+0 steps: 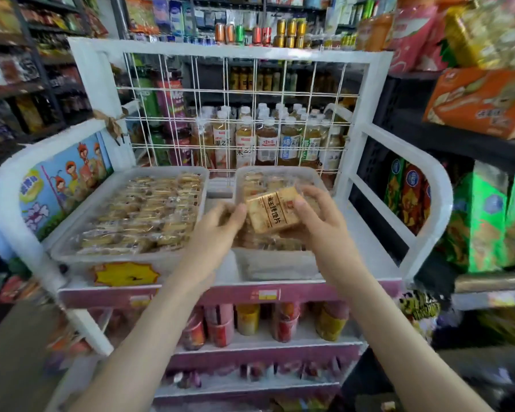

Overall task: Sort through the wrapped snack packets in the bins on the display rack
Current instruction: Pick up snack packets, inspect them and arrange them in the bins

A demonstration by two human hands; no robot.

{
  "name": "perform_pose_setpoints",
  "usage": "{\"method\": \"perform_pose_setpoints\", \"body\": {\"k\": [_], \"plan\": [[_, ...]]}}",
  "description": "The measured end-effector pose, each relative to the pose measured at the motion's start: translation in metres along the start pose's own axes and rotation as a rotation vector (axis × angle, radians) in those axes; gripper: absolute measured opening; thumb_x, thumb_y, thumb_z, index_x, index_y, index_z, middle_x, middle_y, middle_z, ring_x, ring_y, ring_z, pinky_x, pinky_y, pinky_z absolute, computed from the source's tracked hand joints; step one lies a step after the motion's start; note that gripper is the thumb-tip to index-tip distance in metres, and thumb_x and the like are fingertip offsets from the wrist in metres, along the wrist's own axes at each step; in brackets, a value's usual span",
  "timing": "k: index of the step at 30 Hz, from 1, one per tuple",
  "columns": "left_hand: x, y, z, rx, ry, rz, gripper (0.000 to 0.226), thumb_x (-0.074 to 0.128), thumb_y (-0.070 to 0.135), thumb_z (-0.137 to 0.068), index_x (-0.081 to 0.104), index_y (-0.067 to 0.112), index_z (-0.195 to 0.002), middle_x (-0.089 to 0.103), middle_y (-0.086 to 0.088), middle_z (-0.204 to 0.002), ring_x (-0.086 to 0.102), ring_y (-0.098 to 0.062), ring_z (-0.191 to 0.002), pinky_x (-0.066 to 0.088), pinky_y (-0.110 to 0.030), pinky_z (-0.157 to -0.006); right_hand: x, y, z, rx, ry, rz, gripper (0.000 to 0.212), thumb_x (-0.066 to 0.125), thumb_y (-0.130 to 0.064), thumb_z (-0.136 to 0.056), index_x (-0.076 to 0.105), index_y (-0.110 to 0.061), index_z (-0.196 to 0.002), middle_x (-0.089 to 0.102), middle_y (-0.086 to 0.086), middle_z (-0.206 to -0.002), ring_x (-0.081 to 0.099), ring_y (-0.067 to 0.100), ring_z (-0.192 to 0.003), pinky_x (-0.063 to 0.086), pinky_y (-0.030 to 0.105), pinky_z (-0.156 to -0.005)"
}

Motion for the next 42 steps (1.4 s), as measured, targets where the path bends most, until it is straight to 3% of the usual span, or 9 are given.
{"method": "perform_pose_setpoints", "body": {"k": [3, 7, 11, 14, 19, 27, 33, 38, 42], "plan": [[0.009, -0.013, 0.045, -0.044, 0.024, 0.100, 0.022, 0.048, 0.018, -0.100, 0.058, 0.015, -0.080, 0.060, 0.007, -0.062, 0.054, -0.011, -0.058, 0.046, -0.028, -0.060, -0.013, 0.017, 0.041, 0.052, 0.030, -0.029, 0.027, 0.044, -0.037, -0.100, 0.058, -0.014, -0.104, 0.064, 0.022, -0.109, 0.065, 0.033, -0.099, 0.056, 0.047, -0.079], [0.013, -0.035, 0.101, -0.179, 0.058, 0.022, 0.024, 0.046, 0.024, -0.102, 0.059, 0.010, -0.088, 0.066, 0.001, -0.077, 0.061, -0.014, -0.072, 0.047, -0.026, -0.066, -0.029, 0.040, 0.093, 0.033, 0.043, 0.205, 0.027, 0.041, -0.032, -0.101, 0.057, -0.021, -0.082, 0.064, 0.007, -0.080, 0.061, 0.018, -0.076, 0.050, 0.040, -0.073], [0.013, -0.046, 0.144, -0.125, 0.238, -0.252, 0.024, 0.042, 0.021, -0.102, 0.049, 0.014, -0.080, 0.055, 0.001, -0.069, 0.051, 0.000, -0.050, 0.036, -0.011, -0.043, -0.025, 0.047, 0.134, -0.061, -0.044, 0.587, 0.025, 0.034, -0.030, -0.103, 0.045, -0.010, -0.090, 0.062, 0.003, -0.067, 0.055, 0.011, -0.052, 0.040, 0.032, -0.049], [0.015, -0.053, 0.161, -0.040, 0.270, -0.379, 0.022, 0.040, 0.024, -0.103, 0.050, 0.018, -0.085, 0.057, 0.004, -0.072, 0.053, 0.004, -0.057, 0.037, -0.016, -0.046, -0.021, 0.050, 0.152, -0.196, -0.078, 0.804, 0.021, 0.030, -0.031, -0.102, 0.042, -0.014, -0.097, 0.062, 0.006, -0.069, 0.058, 0.025, -0.053, 0.046, 0.040, -0.045], [0.017, -0.054, 0.167, 0.021, 0.353, -0.380, 0.017, 0.034, 0.021, -0.105, 0.048, 0.018, -0.095, 0.054, 0.006, -0.072, 0.053, 0.006, -0.060, 0.040, -0.015, -0.053, -0.014, 0.051, 0.162, -0.429, 0.030, 0.983, 0.022, 0.034, -0.021, -0.102, 0.050, -0.007, -0.105, 0.061, 0.000, -0.062, 0.056, 0.021, -0.044, 0.038, 0.027, -0.035], [-0.008, -0.072, 0.167, -0.116, 0.033, -0.376, 0.030, 0.025, 0.038, -0.103, 0.046, 0.017, -0.100, 0.053, 0.008, -0.080, 0.051, 0.000, -0.072, 0.040, -0.018, -0.065, 0.007, 0.067, 0.167, -0.076, 0.002, 0.468, 0.016, 0.032, -0.020, -0.103, 0.037, -0.032, -0.095, 0.061, -0.009, -0.091, 0.065, 0.017, -0.081, 0.056, 0.051, -0.069], [-0.030, -0.082, 0.172, -0.164, -0.191, -0.188, 0.019, 0.038, 0.028, -0.103, 0.048, 0.021, -0.089, 0.057, 0.006, -0.064, 0.055, -0.016, -0.063, 0.046, -0.038, -0.064, 0.008, 0.072, 0.168, 0.033, 0.034, 0.352, 0.018, 0.033, -0.020, -0.104, 0.041, -0.030, -0.090, 0.060, -0.005, -0.095, 0.061, 0.006, -0.084, 0.056, 0.028, -0.068], [-0.039, -0.070, 0.173, 0.022, -0.127, -0.420, 0.018, 0.037, 0.019, -0.103, 0.043, 0.022, -0.087, 0.061, 0.003, -0.069, 0.055, 0.001, -0.060, 0.045, -0.015, -0.061, 0.003, 0.077, 0.167, -0.024, -0.014, 0.489, 0.008, 0.034, -0.021, -0.103, 0.040, -0.026, -0.100, 0.062, -0.008, -0.089, 0.062, 0.005, -0.077, 0.046, 0.017, -0.055], [-0.043, -0.068, 0.176, 0.110, -0.099, -0.454, 0.013, 0.039, 0.016, -0.103, 0.044, 0.017, -0.091, 0.057, 0.006, -0.070, 0.055, 0.007, -0.064, 0.042, -0.008, -0.062, 0.006, 0.074, 0.168, -0.038, -0.003, 0.423, 0.016, 0.037, -0.018, -0.103, 0.044, -0.031, -0.095, 0.061, -0.010, -0.094, 0.065, 0.004, -0.089, 0.058, 0.030, -0.069]]}}
Point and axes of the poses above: each hand's wrist, its own z-axis away from the middle knuckle, its own x-axis out of the palm, y = z × x, the point moved 3 cm from there along -z, towards the middle knuckle
